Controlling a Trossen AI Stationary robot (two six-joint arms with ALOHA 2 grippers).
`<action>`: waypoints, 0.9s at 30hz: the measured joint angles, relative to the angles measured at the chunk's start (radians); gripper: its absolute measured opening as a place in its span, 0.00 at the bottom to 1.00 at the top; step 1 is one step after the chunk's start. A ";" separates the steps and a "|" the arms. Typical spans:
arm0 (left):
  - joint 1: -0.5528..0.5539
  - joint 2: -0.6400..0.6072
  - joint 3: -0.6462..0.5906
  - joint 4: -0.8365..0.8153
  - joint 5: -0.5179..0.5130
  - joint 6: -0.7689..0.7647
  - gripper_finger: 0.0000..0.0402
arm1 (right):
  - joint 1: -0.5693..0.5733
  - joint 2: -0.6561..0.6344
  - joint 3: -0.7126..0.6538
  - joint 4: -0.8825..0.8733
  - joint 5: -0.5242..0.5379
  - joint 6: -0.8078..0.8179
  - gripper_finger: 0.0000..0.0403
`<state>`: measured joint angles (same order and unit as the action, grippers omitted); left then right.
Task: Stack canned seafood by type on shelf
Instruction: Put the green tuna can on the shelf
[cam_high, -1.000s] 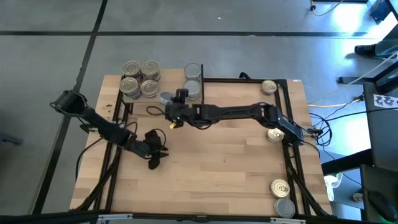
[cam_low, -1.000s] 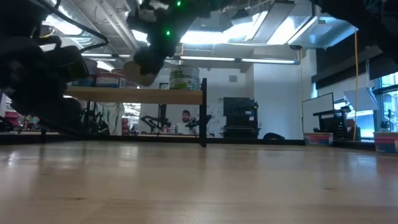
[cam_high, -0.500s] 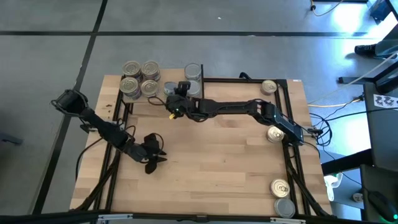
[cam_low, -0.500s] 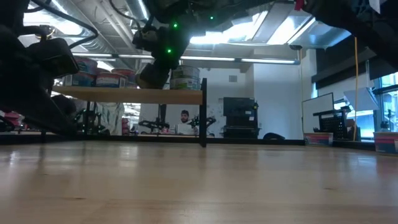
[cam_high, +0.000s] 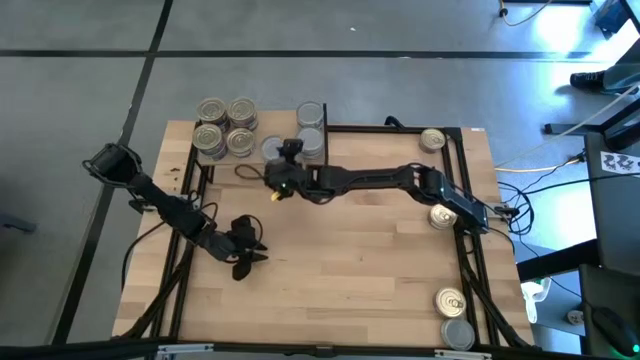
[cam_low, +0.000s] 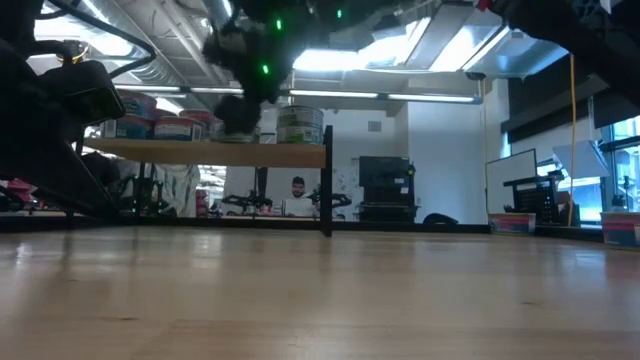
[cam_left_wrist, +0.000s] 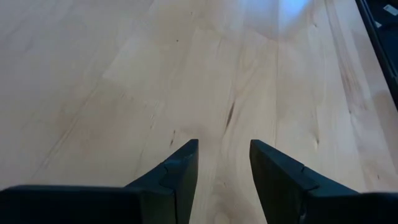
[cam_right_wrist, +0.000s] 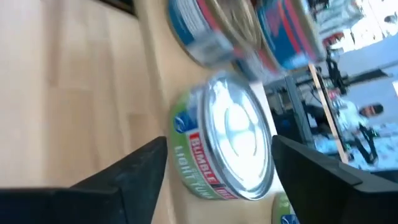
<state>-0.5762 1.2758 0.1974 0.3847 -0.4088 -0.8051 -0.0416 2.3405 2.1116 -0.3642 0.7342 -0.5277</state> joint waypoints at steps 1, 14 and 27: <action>0.000 0.000 0.000 0.000 0.000 0.000 0.35 | 0.008 0.000 0.010 -0.006 0.004 -0.003 0.72; 0.000 0.000 0.000 0.025 -0.001 -0.006 0.35 | 0.167 -0.043 0.160 -0.450 0.131 0.160 0.72; 0.063 -0.001 0.098 0.051 -0.088 0.346 0.35 | 0.451 -0.088 -0.087 -0.997 -0.030 0.803 0.69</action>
<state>-0.5133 1.2751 0.2952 0.4354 -0.4966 -0.4590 0.4090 2.2520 2.0246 -1.3612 0.7039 0.2749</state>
